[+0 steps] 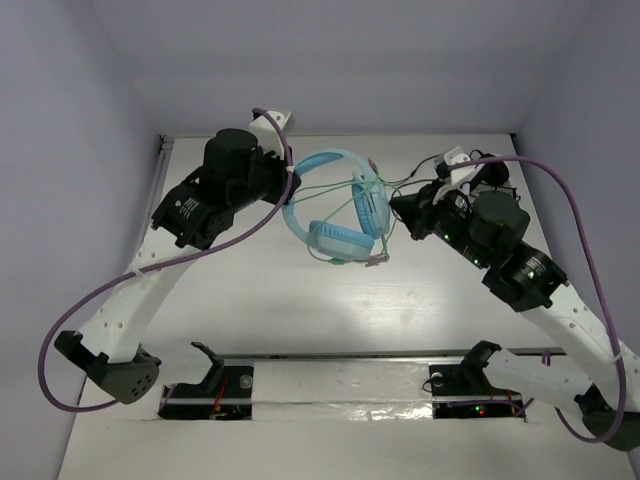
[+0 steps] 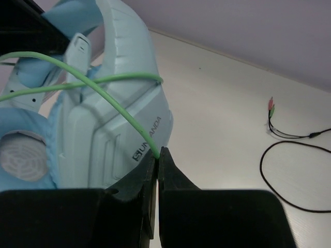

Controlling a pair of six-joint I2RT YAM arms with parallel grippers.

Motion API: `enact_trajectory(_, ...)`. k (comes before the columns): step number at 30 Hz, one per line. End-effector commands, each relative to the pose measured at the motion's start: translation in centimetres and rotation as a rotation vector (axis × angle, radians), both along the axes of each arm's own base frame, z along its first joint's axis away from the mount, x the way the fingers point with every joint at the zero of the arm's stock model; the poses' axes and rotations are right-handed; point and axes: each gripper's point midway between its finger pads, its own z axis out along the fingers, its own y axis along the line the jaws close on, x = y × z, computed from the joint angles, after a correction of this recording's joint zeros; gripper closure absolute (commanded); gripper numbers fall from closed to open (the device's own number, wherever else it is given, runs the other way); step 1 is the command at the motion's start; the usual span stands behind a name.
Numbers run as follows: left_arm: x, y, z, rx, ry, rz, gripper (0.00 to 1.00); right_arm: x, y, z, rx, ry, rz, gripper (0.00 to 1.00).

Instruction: Wrap the headphones

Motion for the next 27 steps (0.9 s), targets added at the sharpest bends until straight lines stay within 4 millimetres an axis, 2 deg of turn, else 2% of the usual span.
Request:
enact_trajectory(1,-0.4,0.0,6.0,-0.183,-0.134,0.03,1.0,-0.2,-0.1,-0.2,-0.045,0.055,-0.003,1.0)
enact_trajectory(3,-0.5,-0.7,5.9,-0.197,-0.128,-0.003,1.0,-0.9,0.7,0.5,-0.058,0.067,0.039,1.0)
enact_trajectory(6,-0.2,-1.5,4.7,-0.212,-0.098,-0.02,1.0,-0.7,1.7,0.1,-0.126,0.098,0.031,1.0)
enact_trajectory(7,-0.2,-1.6,4.5,-0.214,-0.096,-0.019,1.0,-0.7,1.8,1.3,-0.124,0.083,0.021,1.0)
enact_trajectory(8,-0.1,-1.7,4.3,-0.217,-0.09,-0.017,1.0,-0.2,1.8,1.0,-0.152,0.081,-0.012,1.0)
enact_trajectory(10,0.1,-1.9,3.9,-0.219,-0.086,-0.019,1.0,-0.5,2.4,1.1,-0.175,0.084,0.006,1.0)
enact_trajectory(12,0.5,-1.8,3.5,-0.206,-0.084,0.0,1.0,-0.5,2.9,0.0,-0.223,0.106,-0.017,1.0)
enact_trajectory(13,0.7,-1.6,3.3,-0.2,-0.084,0.016,1.0,-0.3,2.8,-0.1,-0.233,0.105,-0.037,1.0)
enact_trajectory(14,0.8,-1.3,3.4,-0.198,-0.092,0.029,1.0,0.5,1.4,0.1,-0.234,0.096,-0.131,1.0)
enact_trajectory(16,1.1,-0.4,3.2,-0.191,-0.11,0.079,1.0,1.0,0.1,0.8,-0.203,0.073,-0.207,1.0)
enact_trajectory(20,1.0,1.4,3.6,-0.186,-0.149,0.153,1.0,-0.6,-0.5,3.0,-0.116,0.04,-0.161,1.0)
enact_trajectory(22,1.3,2.0,2.8,-0.169,-0.148,0.184,1.0,-0.8,-1.1,3.7,-0.099,0.027,-0.17,1.0)
enact_trajectory(25,1.2,2.4,1.7,-0.157,-0.142,0.2,1.0,-0.7,-0.6,3.4,-0.135,0.037,-0.151,1.0)
enact_trajectory(27,0.9,1.7,1.5,-0.17,-0.14,0.159,1.0,-0.7,0.1,3.2,-0.149,0.044,-0.124,1.0)
